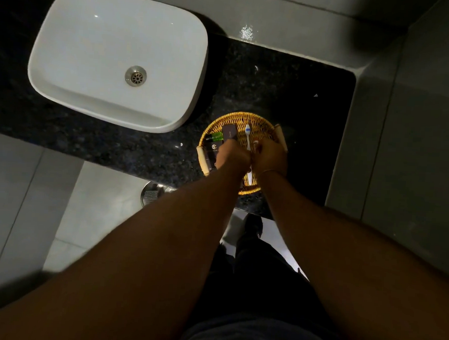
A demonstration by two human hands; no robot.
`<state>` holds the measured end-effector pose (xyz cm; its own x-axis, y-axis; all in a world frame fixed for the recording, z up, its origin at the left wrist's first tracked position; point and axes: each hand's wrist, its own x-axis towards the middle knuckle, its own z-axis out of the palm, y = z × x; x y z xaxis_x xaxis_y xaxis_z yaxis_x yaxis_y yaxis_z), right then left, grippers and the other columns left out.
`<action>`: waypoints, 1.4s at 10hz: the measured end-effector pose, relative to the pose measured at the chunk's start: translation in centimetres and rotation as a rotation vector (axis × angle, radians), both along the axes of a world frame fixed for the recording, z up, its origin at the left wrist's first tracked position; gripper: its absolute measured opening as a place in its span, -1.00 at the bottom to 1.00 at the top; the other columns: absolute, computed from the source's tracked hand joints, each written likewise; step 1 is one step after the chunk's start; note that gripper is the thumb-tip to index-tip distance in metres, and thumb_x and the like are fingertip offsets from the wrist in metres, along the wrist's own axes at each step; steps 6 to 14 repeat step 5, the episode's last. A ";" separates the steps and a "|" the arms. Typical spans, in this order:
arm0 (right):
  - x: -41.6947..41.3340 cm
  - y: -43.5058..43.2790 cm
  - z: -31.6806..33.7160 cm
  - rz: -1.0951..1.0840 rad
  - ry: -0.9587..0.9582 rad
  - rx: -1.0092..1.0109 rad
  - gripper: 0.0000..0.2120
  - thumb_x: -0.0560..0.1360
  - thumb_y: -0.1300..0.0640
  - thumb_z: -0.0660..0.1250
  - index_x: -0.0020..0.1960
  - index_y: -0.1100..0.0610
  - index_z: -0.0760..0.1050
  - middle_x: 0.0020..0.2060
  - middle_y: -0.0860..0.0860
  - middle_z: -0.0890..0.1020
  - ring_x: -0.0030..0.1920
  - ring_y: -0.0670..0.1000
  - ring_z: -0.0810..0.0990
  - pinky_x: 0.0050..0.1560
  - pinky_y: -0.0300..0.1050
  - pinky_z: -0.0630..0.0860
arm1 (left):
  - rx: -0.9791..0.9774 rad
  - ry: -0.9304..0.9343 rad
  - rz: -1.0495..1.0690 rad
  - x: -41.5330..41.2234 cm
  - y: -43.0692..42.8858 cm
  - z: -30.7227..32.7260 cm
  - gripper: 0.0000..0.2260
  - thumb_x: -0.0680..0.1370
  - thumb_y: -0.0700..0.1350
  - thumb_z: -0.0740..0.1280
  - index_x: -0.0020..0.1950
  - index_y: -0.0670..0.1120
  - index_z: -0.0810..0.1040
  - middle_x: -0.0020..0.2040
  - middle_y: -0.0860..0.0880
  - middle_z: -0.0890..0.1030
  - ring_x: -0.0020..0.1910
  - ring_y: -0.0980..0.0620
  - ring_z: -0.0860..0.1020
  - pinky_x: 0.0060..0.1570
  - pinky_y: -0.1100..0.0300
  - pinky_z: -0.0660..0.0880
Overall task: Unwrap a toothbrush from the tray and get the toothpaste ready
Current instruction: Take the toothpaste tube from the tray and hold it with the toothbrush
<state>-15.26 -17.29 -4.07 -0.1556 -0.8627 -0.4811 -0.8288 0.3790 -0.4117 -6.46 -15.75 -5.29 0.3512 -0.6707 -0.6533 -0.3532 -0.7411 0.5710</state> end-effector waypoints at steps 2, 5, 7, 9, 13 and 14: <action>-0.3 0.7 0.3 0.062 0.154 -0.035 -0.63 0.73 -0.02 0.19 0.19 0.21 0.66 0.14 0.18 0.71 0.19 0.23 0.67 0.20 0.10 0.58 | -0.032 -0.030 -0.032 0.0 0.6 0.5 -0.81 0.71 -0.13 0.37 0.20 -0.22 0.68 0.07 -0.21 0.77 0.00 -0.15 0.77 0.01 -0.01 0.72; -0.2 2.3 2.1 0.202 0.106 -0.236 -0.74 0.71 0.04 0.20 0.15 0.14 0.62 0.16 0.12 0.68 0.19 0.14 0.64 0.27 0.06 0.53 | -0.250 -0.402 -0.224 0.9 3.1 4.2 -0.66 0.73 0.17 0.17 0.31 -0.02 0.56 -0.15 -0.03 0.59 -0.22 -0.06 0.59 -0.33 0.21 0.37; -0.2 2.3 2.1 0.202 0.106 -0.236 -0.74 0.71 0.04 0.20 0.15 0.14 0.62 0.16 0.12 0.68 0.19 0.14 0.64 0.27 0.06 0.53 | -0.250 -0.402 -0.224 0.9 3.1 4.2 -0.66 0.73 0.17 0.17 0.31 -0.02 0.56 -0.15 -0.03 0.59 -0.22 -0.06 0.59 -0.33 0.21 0.37; -0.2 2.3 2.1 0.202 0.106 -0.236 -0.74 0.71 0.04 0.20 0.15 0.14 0.62 0.16 0.12 0.68 0.19 0.14 0.64 0.27 0.06 0.53 | -0.250 -0.402 -0.224 0.9 3.1 4.2 -0.66 0.73 0.17 0.17 0.31 -0.02 0.56 -0.15 -0.03 0.59 -0.22 -0.06 0.59 -0.33 0.21 0.37; -0.2 2.3 2.1 0.202 0.106 -0.236 -0.74 0.71 0.04 0.20 0.15 0.14 0.62 0.16 0.12 0.68 0.19 0.14 0.64 0.27 0.06 0.53 | -0.250 -0.402 -0.224 0.9 3.1 4.2 -0.66 0.73 0.17 0.17 0.31 -0.02 0.56 -0.15 -0.03 0.59 -0.22 -0.06 0.59 -0.33 0.21 0.37; -0.2 2.3 2.1 0.202 0.106 -0.236 -0.74 0.71 0.04 0.20 0.15 0.14 0.62 0.16 0.12 0.68 0.19 0.14 0.64 0.27 0.06 0.53 | -0.250 -0.402 -0.224 0.9 3.1 4.2 -0.66 0.73 0.17 0.17 0.31 -0.02 0.56 -0.15 -0.03 0.59 -0.22 -0.06 0.59 -0.33 0.21 0.37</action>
